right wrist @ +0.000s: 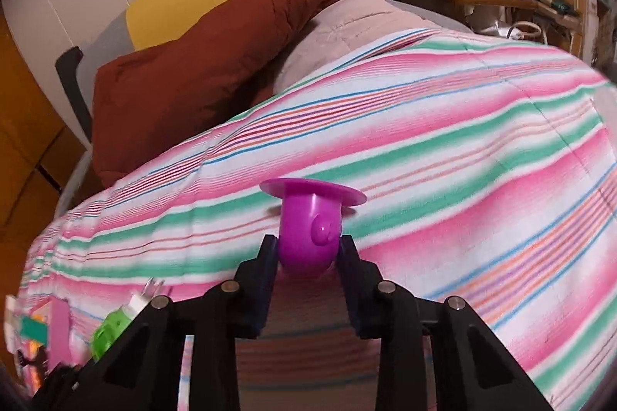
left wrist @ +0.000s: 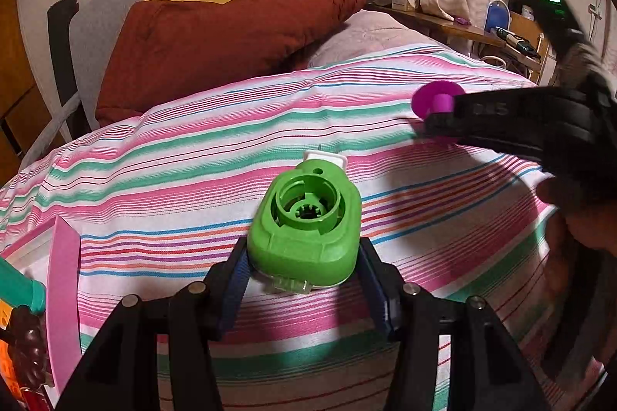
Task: Organize rigid objects
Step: 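Grasp the magenta suction toy with the right tool while the left tool holds the plug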
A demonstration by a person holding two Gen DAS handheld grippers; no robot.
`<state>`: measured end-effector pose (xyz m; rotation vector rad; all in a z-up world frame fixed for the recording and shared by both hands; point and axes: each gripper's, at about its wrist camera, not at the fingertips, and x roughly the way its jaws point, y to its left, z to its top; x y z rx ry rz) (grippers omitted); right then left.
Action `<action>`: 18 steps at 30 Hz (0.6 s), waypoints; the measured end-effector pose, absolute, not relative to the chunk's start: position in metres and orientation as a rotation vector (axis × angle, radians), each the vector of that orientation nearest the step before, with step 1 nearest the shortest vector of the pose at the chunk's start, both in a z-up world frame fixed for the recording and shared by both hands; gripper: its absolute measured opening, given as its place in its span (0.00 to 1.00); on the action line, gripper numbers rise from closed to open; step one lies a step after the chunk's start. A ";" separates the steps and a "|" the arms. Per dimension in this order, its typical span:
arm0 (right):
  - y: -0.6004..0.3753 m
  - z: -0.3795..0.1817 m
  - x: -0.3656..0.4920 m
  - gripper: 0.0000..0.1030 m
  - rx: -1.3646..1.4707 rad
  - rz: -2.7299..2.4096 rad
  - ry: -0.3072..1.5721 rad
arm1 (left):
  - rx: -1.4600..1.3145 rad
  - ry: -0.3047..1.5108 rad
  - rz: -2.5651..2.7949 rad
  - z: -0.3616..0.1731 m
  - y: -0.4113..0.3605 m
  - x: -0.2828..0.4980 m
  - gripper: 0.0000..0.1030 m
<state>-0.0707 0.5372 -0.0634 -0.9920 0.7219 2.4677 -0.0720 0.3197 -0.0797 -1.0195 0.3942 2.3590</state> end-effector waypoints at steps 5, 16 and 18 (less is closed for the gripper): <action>0.524 -0.058 -0.039 0.31 -0.973 2.486 0.826 | -1.019 0.392 2.359 -0.080 0.320 -0.071 0.53; 0.517 -0.035 -0.044 0.31 -0.970 2.544 0.703 | -1.020 0.385 2.357 -0.080 0.320 -0.071 0.53; 0.518 -0.038 -0.047 0.31 -0.971 2.544 0.708 | -1.019 0.386 2.357 -0.080 0.320 -0.072 0.53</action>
